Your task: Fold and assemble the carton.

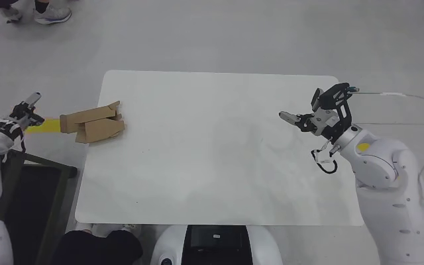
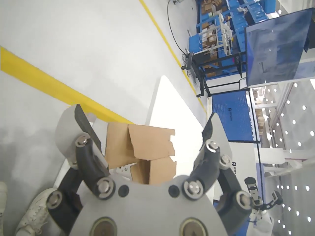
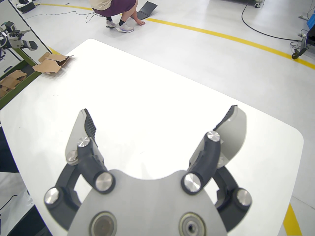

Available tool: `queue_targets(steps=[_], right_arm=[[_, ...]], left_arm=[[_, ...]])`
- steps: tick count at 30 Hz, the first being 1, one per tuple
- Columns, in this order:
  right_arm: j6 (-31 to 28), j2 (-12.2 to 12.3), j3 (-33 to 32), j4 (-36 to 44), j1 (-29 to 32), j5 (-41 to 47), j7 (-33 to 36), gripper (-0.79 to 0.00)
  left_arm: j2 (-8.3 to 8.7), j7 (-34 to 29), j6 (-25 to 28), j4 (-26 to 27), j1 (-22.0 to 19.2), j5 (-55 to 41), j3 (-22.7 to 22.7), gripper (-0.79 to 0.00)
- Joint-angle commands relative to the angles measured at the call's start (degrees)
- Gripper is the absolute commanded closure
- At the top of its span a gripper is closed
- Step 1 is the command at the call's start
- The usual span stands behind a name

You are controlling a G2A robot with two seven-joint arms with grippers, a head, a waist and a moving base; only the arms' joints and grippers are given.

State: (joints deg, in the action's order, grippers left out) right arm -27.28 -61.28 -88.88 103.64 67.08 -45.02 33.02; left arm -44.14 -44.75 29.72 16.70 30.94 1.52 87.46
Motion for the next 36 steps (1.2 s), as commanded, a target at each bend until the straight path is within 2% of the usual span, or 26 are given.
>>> queue_targets(steps=[1,3,9,16,25,26,28,29,30,33,34,36], right_arm=[[0.0,0.0,0.0,0.0,0.0,0.0,0.0,-0.785],[0.0,0.0,0.0,0.0,0.0,0.0,0.0,-0.785],[0.0,0.0,0.0,0.0,0.0,0.0,0.0,-0.785],[0.0,0.0,0.0,0.0,0.0,0.0,0.0,-0.785],[0.0,0.0,0.0,0.0,0.0,0.0,0.0,-0.785],[0.0,0.0,0.0,0.0,0.0,0.0,0.0,-0.785],[0.0,0.0,0.0,0.0,0.0,0.0,0.0,-0.785],[0.0,0.0,0.0,0.0,0.0,0.0,0.0,-0.785],[0.0,0.0,0.0,0.0,0.0,0.0,0.0,-0.785],[0.0,0.0,0.0,0.0,0.0,0.0,0.0,-0.785],[0.0,0.0,0.0,0.0,0.0,0.0,0.0,-0.785],[0.0,0.0,0.0,0.0,0.0,0.0,0.0,-0.785]], left_arm=[[-0.13,0.9,-1.6,-1.1,-0.1,1.4,-0.7,-0.785],[-0.37,4.1,-2.7,-1.4,0.0,4.7,-2.2,-0.785],[-2.18,5.9,-4.4,-2.4,0.1,7.4,-5.1,-0.785],[-4.18,3.5,-5.0,-4.1,-0.2,5.3,-6.1,-0.785],[-5.05,-0.3,-4.9,-5.1,-0.4,3.2,-6.3,-0.785],[-5.12,-0.8,-4.9,-5.2,-0.5,2.6,-6.1,-0.763],[-5.15,-1.1,-5.0,-5.4,-0.5,2.2,-6.0,-0.588],[-5.19,-1.6,-5.1,-5.5,-0.5,1.7,-5.9,-0.453],[-5.2,-1.9,-5.1,-5.5,-0.5,1.5,-5.8,-0.366],[-5.15,-2.3,-5.2,-5.5,-0.5,1.3,-5.8,-0.302],[-5.14,-2.3,-5.2,-5.5,-0.5,1.4,-5.8,-0.219],[-5.16,-2.6,-5.1,-5.5,-0.5,1.1,-5.8,-0.132]])
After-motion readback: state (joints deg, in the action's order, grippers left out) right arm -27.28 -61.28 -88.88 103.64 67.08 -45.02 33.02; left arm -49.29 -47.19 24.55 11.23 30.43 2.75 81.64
